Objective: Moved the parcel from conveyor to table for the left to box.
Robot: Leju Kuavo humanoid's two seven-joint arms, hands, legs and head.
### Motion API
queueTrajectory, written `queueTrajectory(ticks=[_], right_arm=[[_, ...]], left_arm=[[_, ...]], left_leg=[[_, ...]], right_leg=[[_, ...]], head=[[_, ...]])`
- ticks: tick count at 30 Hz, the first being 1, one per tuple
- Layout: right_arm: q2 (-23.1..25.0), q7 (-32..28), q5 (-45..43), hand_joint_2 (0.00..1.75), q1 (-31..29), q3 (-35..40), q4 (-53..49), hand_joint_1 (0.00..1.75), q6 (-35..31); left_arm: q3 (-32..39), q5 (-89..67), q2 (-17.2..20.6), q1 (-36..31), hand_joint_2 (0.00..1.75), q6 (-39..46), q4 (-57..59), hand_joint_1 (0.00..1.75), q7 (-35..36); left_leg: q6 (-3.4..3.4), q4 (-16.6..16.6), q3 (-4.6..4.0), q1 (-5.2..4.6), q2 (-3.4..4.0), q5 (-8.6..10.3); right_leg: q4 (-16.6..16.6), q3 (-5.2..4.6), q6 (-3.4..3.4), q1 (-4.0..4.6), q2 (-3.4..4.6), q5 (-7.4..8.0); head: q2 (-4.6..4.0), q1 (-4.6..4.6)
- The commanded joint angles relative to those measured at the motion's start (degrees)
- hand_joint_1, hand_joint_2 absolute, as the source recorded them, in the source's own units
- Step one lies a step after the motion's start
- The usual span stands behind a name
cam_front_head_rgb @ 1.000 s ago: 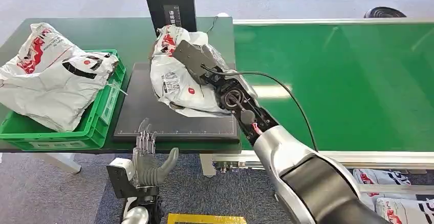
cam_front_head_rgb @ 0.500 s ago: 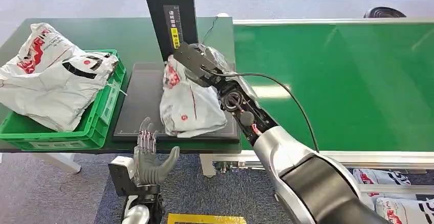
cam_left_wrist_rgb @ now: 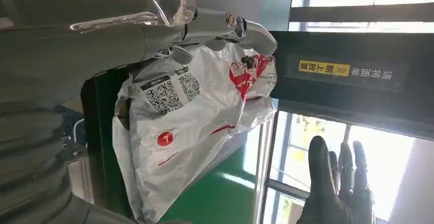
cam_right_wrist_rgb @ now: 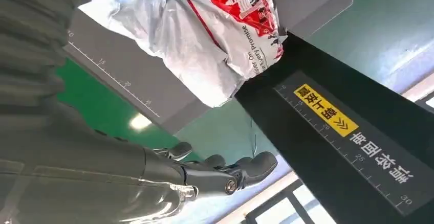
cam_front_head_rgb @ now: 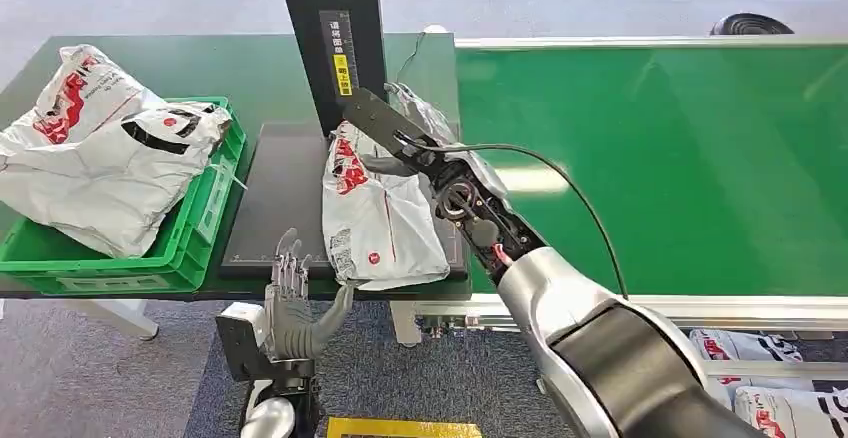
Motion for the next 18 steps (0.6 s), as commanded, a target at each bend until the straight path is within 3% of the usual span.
queueTrajectory(ticks=[1,4,5,8,13,18], right_arm=[[-1.3,-1.1,-0.1,1.75,-1.3,-1.6,2.8,0.0,-0.3],[-1.4,-2.9,-0.6,1.75,-1.2,-3.0,2.2,0.0,-2.7],[-1.0,-5.7,-3.1,1.75,-1.2,-6.0,1.0,0.0,-6.7],[-0.3,-16.8,-9.1,1.75,-1.4,-11.0,-5.1,0.0,-10.4],[-6.1,-17.8,-16.9,1.75,3.6,-7.4,-26.1,0.0,-6.3],[-11.4,-19.4,-23.8,1.75,10.2,-3.0,-34.9,0.0,-4.2]], left_arm=[[0.1,0.0,-1.6,-1.6,1.75,-0.1,3.8,0.0,0.1],[0.3,-0.3,-1.6,-1.6,1.75,0.3,3.6,0.0,0.1],[0.5,-0.7,-1.5,-1.4,1.75,1.2,2.7,0.0,0.1],[1.0,-0.8,-0.9,-1.4,1.75,2.7,2.3,0.0,0.1],[0.6,-0.4,0.1,0.1,1.75,2.9,1.9,0.0,0.1],[-0.1,-0.2,1.2,1.3,1.75,3.9,0.0,0.0,0.1]], left_leg=[[0.04,0.0,0.08,0.01,-0.17,0.02],[0.02,0.0,0.05,0.01,-0.12,0.01],[0.02,0.0,0.06,0.01,-0.14,0.0],[0.01,0.1,0.0,0.02,-0.09,-0.01],[0.02,0.1,-0.08,0.01,-0.05,0.0],[0.03,0.0,0.04,0.04,-0.28,0.03]], right_leg=[[0.0,0.18,-0.15,0.05,-0.22,-0.03],[0.0,0.12,-0.12,0.03,-0.16,-0.03],[0.0,0.15,-0.15,0.05,-0.19,-0.04],[0.0,0.06,-0.15,0.05,-0.14,-0.04],[0.0,-0.01,-0.13,0.03,-0.1,-0.02],[-0.1,0.2,-0.09,0.06,-0.32,-0.03]], head=[[0.0,0.0],[0.0,0.02],[0.0,0.0],[0.0,0.0],[0.0,0.0],[0.0,0.0]])
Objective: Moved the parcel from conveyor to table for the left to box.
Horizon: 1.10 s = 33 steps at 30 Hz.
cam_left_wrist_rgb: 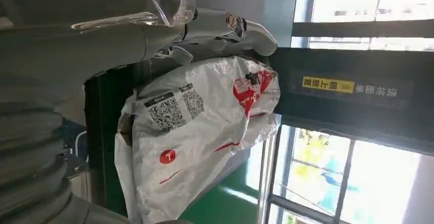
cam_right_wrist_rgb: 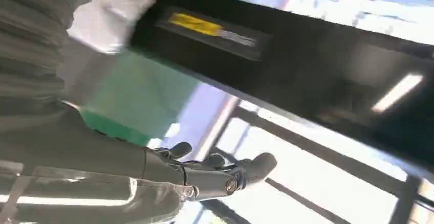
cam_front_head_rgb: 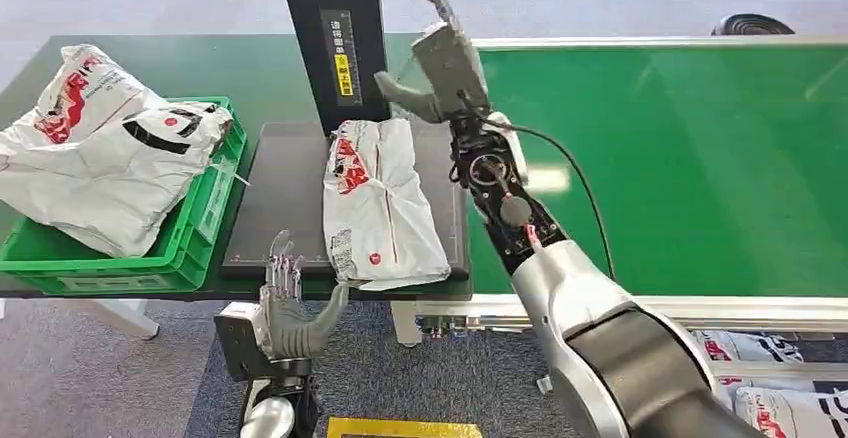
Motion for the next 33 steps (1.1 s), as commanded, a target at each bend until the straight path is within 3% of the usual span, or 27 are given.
queueTrajectory(ticks=[1,7,22,28,33], right_arm=[[-9.0,-1.7,-6.9,1.75,8.2,5.1,-19.6,0.0,2.7],[-9.7,-2.6,-7.8,1.75,10.8,8.1,-21.2,0.0,1.6],[-10.0,-2.7,-7.8,1.75,10.8,8.3,-21.4,0.0,1.3],[-11.7,-4.5,-8.0,1.75,16.5,9.9,-23.7,0.0,-0.7],[-9.1,-11.1,-11.6,1.75,22.9,11.2,-19.9,0.0,-0.3]], left_arm=[[-0.8,0.4,1.4,1.3,1.75,1.3,-0.8,0.0,0.1],[-0.6,0.7,2.1,2.5,1.75,1.7,-2.4,0.0,0.1],[-0.6,0.6,2.0,2.5,1.75,1.9,-2.3,0.0,0.1],[0.0,0.4,2.7,3.7,1.75,2.0,-3.2,0.0,0.1],[0.4,-0.4,2.9,4.3,1.75,2.3,-4.7,0.0,0.1]], left_leg=[[0.04,-0.1,0.15,0.05,-0.16,0.01],[0.0,0.0,0.11,0.02,0.02,-0.03],[0.01,0.0,0.11,0.0,0.06,-0.02],[0.02,-0.1,0.25,0.03,0.0,-0.01],[0.01,-0.1,0.22,0.01,0.04,-0.02]], right_leg=[[-0.2,0.27,-0.12,0.08,-0.2,-0.01],[-0.1,0.13,-0.12,0.04,-0.02,-0.02],[0.0,0.13,-0.16,0.03,0.02,-0.01],[-0.2,0.3,-0.18,0.07,-0.05,0.0],[-0.1,0.24,-0.11,0.04,0.02,-0.01]], head=[[0.0,0.0],[0.0,-0.02],[0.0,-0.02],[0.0,-0.02],[0.0,-0.02]])
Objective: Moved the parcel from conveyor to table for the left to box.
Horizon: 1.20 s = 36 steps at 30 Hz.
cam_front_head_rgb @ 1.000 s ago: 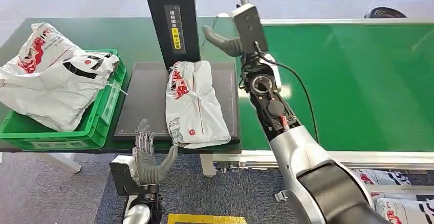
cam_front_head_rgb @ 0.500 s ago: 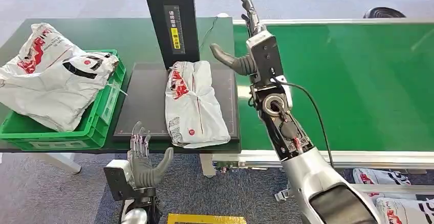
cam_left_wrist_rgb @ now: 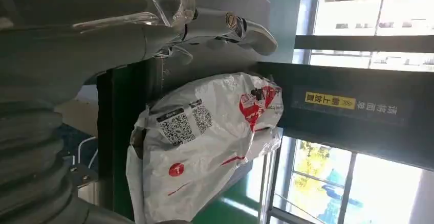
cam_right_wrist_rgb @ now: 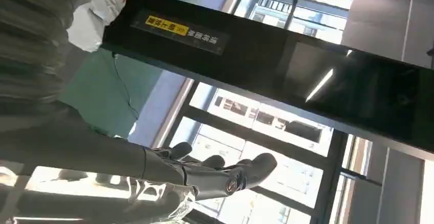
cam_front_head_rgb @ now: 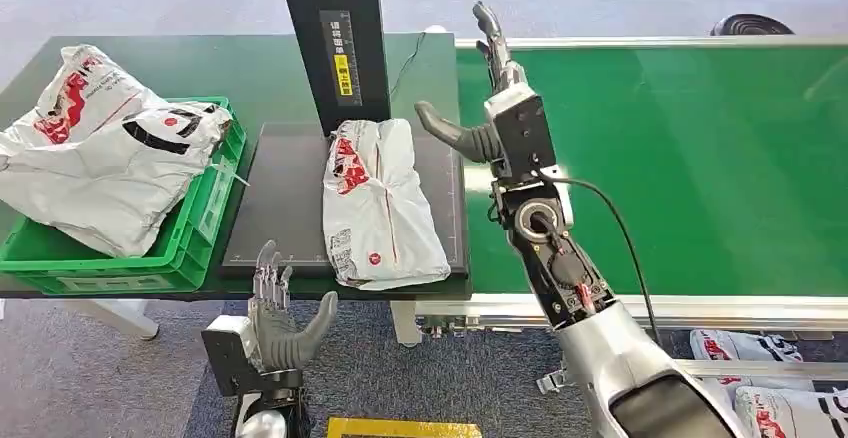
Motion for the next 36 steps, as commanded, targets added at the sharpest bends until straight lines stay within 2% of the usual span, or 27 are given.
queueTrajectory(ticks=[1,2,3,7,10,12,19,27,34,36], right_arm=[[1.3,-7.6,-3.8,1.75,9.1,4.3,3.9,0.0,-0.2],[2.3,-9.3,-1.7,1.75,11.9,5.6,4.6,0.0,-4.2],[3.4,-9.4,-0.4,1.75,14.0,5.7,4.2,0.0,-5.0],[5.4,-8.5,-3.4,1.75,25.9,5.5,-4.1,0.0,-4.2],[4.3,-4.7,7.9,1.75,32.7,2.7,-9.8,0.0,-10.7],[4.0,-4.2,8.9,1.75,35.2,-0.9,-12.5,0.0,-8.7],[5.9,-4.6,13.0,1.75,38.5,-4.5,-13.9,0.0,-7.2],[6.7,-4.2,14.2,1.75,38.9,-5.8,-15.7,0.0,-6.1],[6.6,-4.2,14.2,1.75,39.0,-5.8,-15.7,0.0,-6.0],[6.7,-4.2,14.2,1.75,39.3,-6.1,-15.8,0.0,-5.9]], left_arm=[[0.7,-0.8,1.9,1.5,1.75,0.8,-1.7,0.0,0.1],[1.1,-0.5,2.0,2.3,1.75,1.3,-2.6,0.0,0.1],[1.3,-0.5,2.1,3.0,1.75,1.3,-3.3,0.0,0.1],[0.9,-0.9,2.4,5.2,1.75,2.2,-5.4,0.0,1.1],[0.0,-0.8,2.0,5.7,1.75,1.7,-4.8,0.0,1.0],[0.0,-1.0,1.5,4.6,1.75,0.4,-3.5,0.0,1.5],[2.0,-2.3,0.5,1.4,1.75,-2.0,-0.4,0.0,1.5],[5.3,-9.1,2.3,-0.1,1.75,-0.2,-8.2,0.0,1.0],[5.5,-9.2,2.2,0.2,1.75,-0.4,-8.6,0.0,1.5],[5.0,-11.8,3.3,-0.6,1.75,0.3,-9.5,0.0,0.3]], left_leg=[[-0.01,-0.2,0.29,0.05,0.07,-0.02],[-0.02,-0.1,0.24,0.05,0.07,-0.04],[-0.02,-0.2,0.26,0.04,0.09,-0.04],[-0.04,-0.2,0.26,0.1,0.08,-0.1],[-0.08,-0.2,0.26,0.08,-0.08,-0.17],[-0.05,-0.1,0.12,0.06,-0.26,-0.14],[0.01,-0.1,0.07,-0.01,-0.1,-0.2],[-0.01,0.0,0.03,0.02,0.0,-0.19],[0.01,-0.1,0.15,0.02,0.02,-0.21],[0.0,-0.1,0.15,0.01,0.0,-0.2]], right_leg=[[-0.2,0.29,-0.17,0.08,0.03,0.0],[-0.1,0.23,-0.11,0.07,0.05,-0.02],[-0.1,0.25,-0.16,0.07,0.06,-0.01],[-0.2,0.27,-0.15,0.12,0.05,-0.07],[-0.1,0.26,-0.18,0.1,-0.12,-0.21],[-0.1,0.24,-0.07,0.08,-0.29,-0.3],[0.0,0.13,-0.08,0.0,-0.12,-0.25],[0.0,0.02,-0.07,0.03,-0.03,-0.2],[-0.1,0.16,-0.1,0.04,-0.02,-0.22],[-0.1,0.15,-0.1,0.03,-0.03,-0.22]], head=[[0.0,0.0],[0.0,0.0],[0.0,0.0],[0.0,0.0],[0.0,-0.02],[0.0,-0.02],[0.0,0.0],[0.0,-0.02],[0.0,0.0],[0.0,0.0]])
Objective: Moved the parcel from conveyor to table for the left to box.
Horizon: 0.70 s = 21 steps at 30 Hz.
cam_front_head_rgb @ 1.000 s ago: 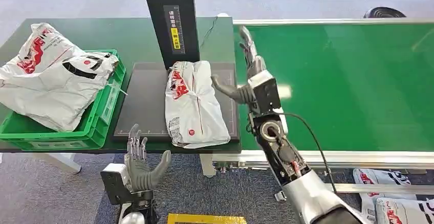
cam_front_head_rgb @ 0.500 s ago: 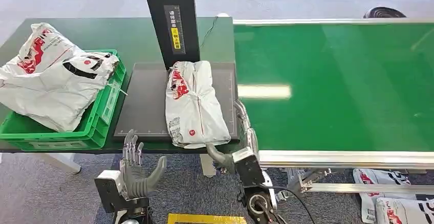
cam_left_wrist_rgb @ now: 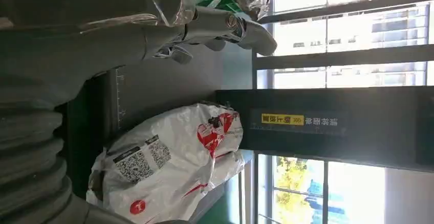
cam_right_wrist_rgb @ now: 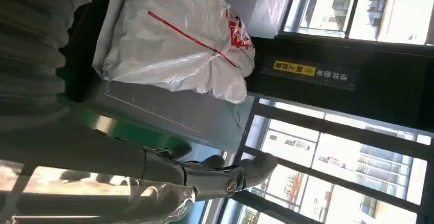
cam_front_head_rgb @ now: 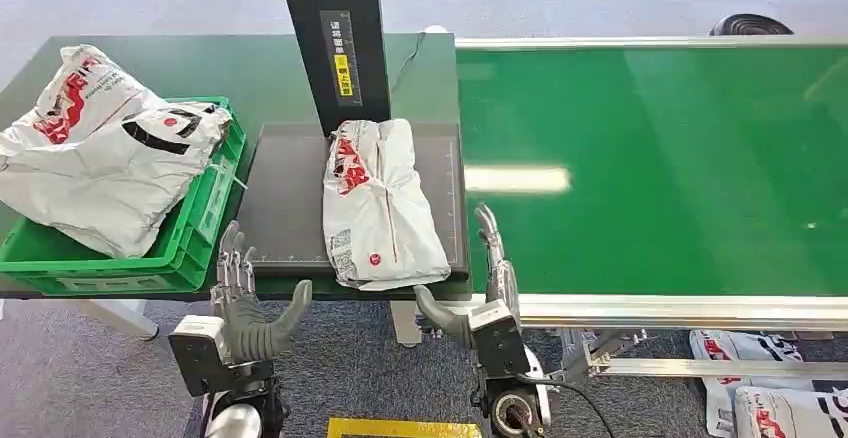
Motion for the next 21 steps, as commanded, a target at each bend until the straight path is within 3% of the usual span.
queueTrajectory(ticks=[1,6,8,11,16,17,19,21], right_arm=[[-0.3,0.0,0.0,1.75,0.8,-1.7,-0.4,0.0,0.7],[-0.3,-1.0,0.6,1.75,2.4,-2.0,-2.0,0.0,3.0],[-0.4,-1.5,0.5,1.75,2.1,-2.0,-1.6,0.0,4.3],[-0.5,-2.3,0.0,1.75,2.4,-2.2,-1.5,0.0,5.3],[-0.4,-2.3,0.0,1.75,2.5,-2.3,-1.6,0.0,5.4],[-0.5,-2.5,-0.1,1.75,2.4,-2.1,-1.6,0.0,5.7],[-0.7,-3.0,-0.5,1.75,2.2,-2.2,-1.1,0.0,6.3],[-0.6,-3.3,-0.7,1.75,2.2,-2.6,-1.1,0.0,6.5]], left_arm=[[1.0,-4.8,3.0,-1.7,1.75,1.8,-2.2,0.0,-0.6],[-1.5,-22.0,11.7,-11.1,1.75,1.1,0.2,0.0,10.5],[-4.4,-25.7,17.4,-19.8,1.75,-4.4,8.9,0.0,13.9],[-6.8,-26.1,22.2,-32.7,1.75,-10.7,22.5,0.0,13.8],[-6.7,-25.9,21.8,-33.7,1.75,-11.4,23.9,0.0,13.1],[-9.4,-29.0,23.4,-35.0,1.75,-11.4,24.3,0.0,14.7],[-14.0,-30.6,25.6,-45.1,1.75,-16.3,33.4,0.0,16.6],[-19.1,-34.8,24.8,-56.2,1.75,-18.4,44.5,0.0,16.8]], left_leg=[[0.0,0.0,0.15,0.02,0.04,-0.02],[-0.03,0.0,0.05,0.02,-0.08,0.03],[-0.06,-0.1,0.09,0.05,-0.15,0.1],[-0.1,-0.1,0.05,0.04,-0.31,0.23],[-0.14,-0.1,0.08,0.05,0.06,0.41],[-0.13,0.0,0.11,0.04,0.23,0.35],[-0.13,0.0,0.08,0.08,0.23,0.38],[-0.14,0.2,-0.12,0.14,-0.07,0.4]], right_leg=[[0.0,0.15,-0.17,0.05,-0.01,-0.02],[0.0,0.05,-0.12,0.04,-0.1,-0.01],[0.0,0.12,-0.23,0.08,-0.2,0.01],[0.0,0.09,-0.19,0.06,-0.33,0.06],[0.0,0.04,-0.31,0.08,0.0,0.36],[0.0,0.03,-0.34,0.06,0.05,0.38],[0.0,0.02,-0.42,0.11,-0.02,0.38],[0.1,-0.06,-0.42,0.18,-0.32,0.31]], head=[[0.0,-0.02],[0.0,-0.02],[0.0,-0.02],[0.0,-0.02],[0.0,-0.02],[0.0,0.0],[0.0,0.0],[0.0,0.04]])
